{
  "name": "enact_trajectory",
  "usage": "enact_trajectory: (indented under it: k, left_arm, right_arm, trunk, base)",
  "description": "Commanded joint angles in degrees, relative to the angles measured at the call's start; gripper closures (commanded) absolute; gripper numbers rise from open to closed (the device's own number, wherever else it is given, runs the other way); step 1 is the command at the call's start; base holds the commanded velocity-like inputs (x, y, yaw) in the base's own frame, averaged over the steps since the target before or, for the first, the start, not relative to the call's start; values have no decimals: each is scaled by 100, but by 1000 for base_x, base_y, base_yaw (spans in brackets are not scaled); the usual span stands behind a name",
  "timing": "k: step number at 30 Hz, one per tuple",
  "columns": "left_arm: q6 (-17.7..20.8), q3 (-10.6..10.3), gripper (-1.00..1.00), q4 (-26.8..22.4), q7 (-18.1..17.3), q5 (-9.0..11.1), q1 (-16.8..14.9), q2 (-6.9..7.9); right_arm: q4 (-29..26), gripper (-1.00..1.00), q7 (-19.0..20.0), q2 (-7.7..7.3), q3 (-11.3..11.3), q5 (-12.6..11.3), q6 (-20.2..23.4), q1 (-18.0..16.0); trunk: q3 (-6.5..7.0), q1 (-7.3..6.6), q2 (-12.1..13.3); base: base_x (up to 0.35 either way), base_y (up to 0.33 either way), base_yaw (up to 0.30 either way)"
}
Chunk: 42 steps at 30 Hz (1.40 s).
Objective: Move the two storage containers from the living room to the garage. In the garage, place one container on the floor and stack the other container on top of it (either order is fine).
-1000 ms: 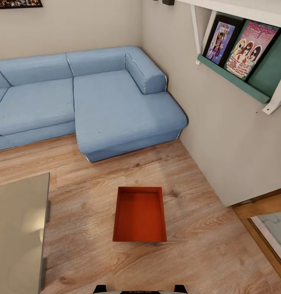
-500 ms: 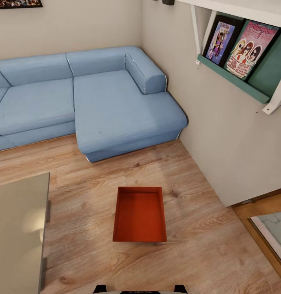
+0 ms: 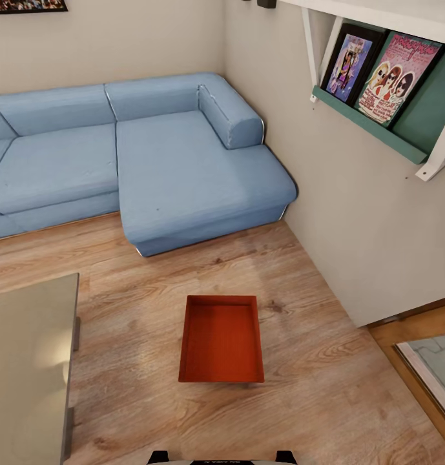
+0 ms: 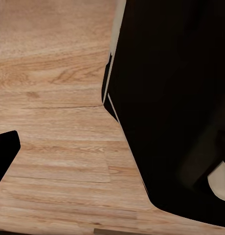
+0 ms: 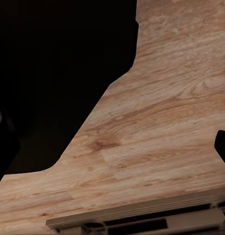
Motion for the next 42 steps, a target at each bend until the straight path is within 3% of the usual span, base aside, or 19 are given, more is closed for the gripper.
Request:
enact_trajectory:
  k: [1,9,21,42]
  left_arm:
    - [-21,-32,-100,-1,35,54,-1,-21]
    - [-19,-23,-100,2,44,57,-1,-102]
    - [-21,-23,-100,2,63,396,-1,-98]
    - [-16,-23,-100,2,51,423,-1,-98]
  right_arm:
    - [16,-100,-14,-41,15,-46,-28,-5]
    - [16,-100,-8,-37,20,-50,-28,-5]
    - [16,-100,-22,-35,30,-44,-28,-5]
    - [16,-100,-22,-35,30,-35,-28,-5]
  trunk:
    - [-3,0,-3]
    - [-3,0,-3]
    - [-218,264,-484]
    - [-559,681,-1246]
  base:
    - [0,0,0]
    - [0,0,0]
    - [0,0,0]
    - [0,0,0]
